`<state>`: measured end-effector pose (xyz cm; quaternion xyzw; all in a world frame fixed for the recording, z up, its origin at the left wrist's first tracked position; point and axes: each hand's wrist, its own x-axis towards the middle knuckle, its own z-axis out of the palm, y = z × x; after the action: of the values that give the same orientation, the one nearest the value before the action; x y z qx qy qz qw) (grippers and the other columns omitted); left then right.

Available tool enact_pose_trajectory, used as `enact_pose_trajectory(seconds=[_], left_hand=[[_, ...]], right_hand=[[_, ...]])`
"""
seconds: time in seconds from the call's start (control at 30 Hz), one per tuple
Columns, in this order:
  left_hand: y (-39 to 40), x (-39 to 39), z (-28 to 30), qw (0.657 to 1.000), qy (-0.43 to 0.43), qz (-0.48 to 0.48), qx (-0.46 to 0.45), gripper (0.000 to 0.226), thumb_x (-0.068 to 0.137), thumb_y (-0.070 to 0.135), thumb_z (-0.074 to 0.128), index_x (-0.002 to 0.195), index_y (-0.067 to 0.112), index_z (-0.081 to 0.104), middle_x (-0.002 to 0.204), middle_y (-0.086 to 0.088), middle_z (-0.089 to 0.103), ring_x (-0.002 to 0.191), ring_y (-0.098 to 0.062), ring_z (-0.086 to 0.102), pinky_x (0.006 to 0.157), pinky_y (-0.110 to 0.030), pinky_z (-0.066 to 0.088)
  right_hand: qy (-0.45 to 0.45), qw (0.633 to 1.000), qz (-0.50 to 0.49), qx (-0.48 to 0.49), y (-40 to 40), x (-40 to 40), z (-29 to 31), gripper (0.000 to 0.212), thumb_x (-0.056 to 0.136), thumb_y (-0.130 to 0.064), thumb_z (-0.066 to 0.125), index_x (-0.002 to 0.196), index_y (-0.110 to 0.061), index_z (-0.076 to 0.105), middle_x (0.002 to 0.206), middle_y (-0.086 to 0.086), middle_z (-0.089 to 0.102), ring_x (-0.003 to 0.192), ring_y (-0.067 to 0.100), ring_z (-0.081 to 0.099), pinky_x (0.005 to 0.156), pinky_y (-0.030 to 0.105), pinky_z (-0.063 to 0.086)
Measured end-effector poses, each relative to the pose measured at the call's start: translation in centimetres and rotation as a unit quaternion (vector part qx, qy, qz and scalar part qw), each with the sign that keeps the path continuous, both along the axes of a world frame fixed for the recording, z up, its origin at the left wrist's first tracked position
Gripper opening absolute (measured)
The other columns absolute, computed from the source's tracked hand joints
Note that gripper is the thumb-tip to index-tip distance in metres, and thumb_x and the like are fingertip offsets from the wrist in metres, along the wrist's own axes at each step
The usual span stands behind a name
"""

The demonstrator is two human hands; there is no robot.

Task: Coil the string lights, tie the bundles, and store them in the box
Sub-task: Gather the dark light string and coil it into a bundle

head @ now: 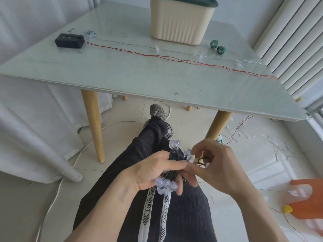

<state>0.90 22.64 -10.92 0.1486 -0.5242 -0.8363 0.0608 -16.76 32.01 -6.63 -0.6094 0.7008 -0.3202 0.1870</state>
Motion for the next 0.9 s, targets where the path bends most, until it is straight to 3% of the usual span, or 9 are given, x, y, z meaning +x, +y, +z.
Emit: enact_pose_trajectory(seconds=[0.07,0.17,0.37,0.5,0.6,0.73,0.8,0.87,0.9], left_hand=[[-0.2,0.2,-0.1,1.0,-0.006,0.003,0.004,0.034,0.1,0.019,0.048,0.101,-0.009,0.067,0.08,-0.021,0.069,0.066,-0.03,0.065,0.068,-0.029,0.052],[-0.6,0.6,-0.1,0.996,0.002,0.064,0.063,0.032,0.094,0.016,0.048,0.079,-0.009,0.061,0.049,-0.004,0.053,0.053,-0.027,0.065,0.059,-0.027,0.05],[-1.9,1.2,0.4,0.922,0.113,0.243,0.281,0.027,0.091,0.026,0.046,0.071,0.011,0.057,0.068,-0.011,0.063,0.06,-0.027,0.063,0.058,-0.029,0.052],[-1.5,0.9,0.7,0.941,0.137,0.223,0.217,0.031,0.094,0.02,0.042,0.08,0.008,0.067,0.119,-0.028,0.066,0.104,-0.036,0.068,0.084,-0.035,0.057],[-1.0,0.5,0.5,0.97,0.1,0.188,0.115,0.033,0.096,0.016,0.045,0.085,0.01,0.075,0.131,-0.027,0.06,0.123,-0.039,0.058,0.102,-0.038,0.047],[-0.6,0.4,0.2,0.982,0.077,0.147,0.089,0.003,0.091,0.008,0.05,0.089,0.006,0.052,0.127,-0.032,0.06,0.122,-0.044,0.058,0.099,-0.039,0.05],[-0.3,0.3,0.1,0.99,0.055,0.101,0.084,0.003,0.089,0.005,0.051,0.089,0.008,0.051,0.126,-0.034,0.06,0.118,-0.045,0.059,0.097,-0.043,0.051],[0.0,0.3,0.2,0.992,0.023,0.08,0.089,0.007,0.085,0.004,0.055,0.09,0.008,0.055,0.119,-0.033,0.062,0.108,-0.042,0.061,0.094,-0.044,0.051],[0.1,0.3,0.2,0.993,0.013,0.078,0.09,0.009,0.083,0.003,0.056,0.09,0.007,0.056,0.112,-0.032,0.063,0.1,-0.04,0.062,0.092,-0.044,0.051]], right_hand=[[-0.01,1.0,-0.001,0.029,0.1,-1.1,0.3,0.043,0.066,-0.07,0.076,0.084,-0.033,0.064,0.072,-0.021,0.061,0.051,0.007,0.044,0.05,0.016,0.035],[-0.055,0.992,0.044,0.102,0.6,-2.7,0.5,0.033,0.08,-0.064,0.069,0.083,-0.03,0.067,0.068,-0.011,0.062,0.055,0.007,0.043,0.057,0.028,0.039],[-0.061,0.99,-0.062,0.114,1.0,-3.0,-1.1,0.033,0.096,-0.044,0.057,0.072,-0.023,0.066,0.051,-0.011,0.042,0.049,0.008,0.033,0.053,0.023,0.028],[-0.017,0.983,0.026,0.18,1.1,-0.1,-1.3,0.03,0.1,-0.042,0.052,0.079,-0.029,0.07,0.058,-0.009,0.052,0.053,0.006,0.042,0.054,0.02,0.034],[0.004,0.972,0.096,0.216,1.3,1.9,-0.4,0.029,0.1,-0.039,0.054,0.081,-0.025,0.071,0.056,-0.007,0.048,0.053,0.008,0.042,0.055,0.017,0.036],[-0.002,0.956,0.151,0.25,1.3,2.2,1.4,0.034,0.097,-0.04,0.058,0.08,-0.014,0.07,0.068,0.012,0.051,0.056,0.011,0.039,0.056,0.024,0.034],[-0.033,0.95,0.167,0.262,1.5,1.9,2.4,0.03,0.098,-0.036,0.058,0.084,-0.016,0.074,0.07,0.002,0.063,0.075,-0.001,0.059,0.064,0.019,0.04],[-0.063,0.951,0.159,0.257,1.7,1.5,3.0,0.028,0.099,-0.035,0.057,0.085,-0.02,0.076,0.079,-0.009,0.071,0.109,-0.016,0.057,0.078,0.025,0.048],[-0.052,0.958,0.142,0.244,1.8,1.3,3.1,0.029,0.098,-0.041,0.056,0.084,-0.024,0.075,0.077,-0.008,0.07,0.102,-0.01,0.063,0.078,0.033,0.049]])
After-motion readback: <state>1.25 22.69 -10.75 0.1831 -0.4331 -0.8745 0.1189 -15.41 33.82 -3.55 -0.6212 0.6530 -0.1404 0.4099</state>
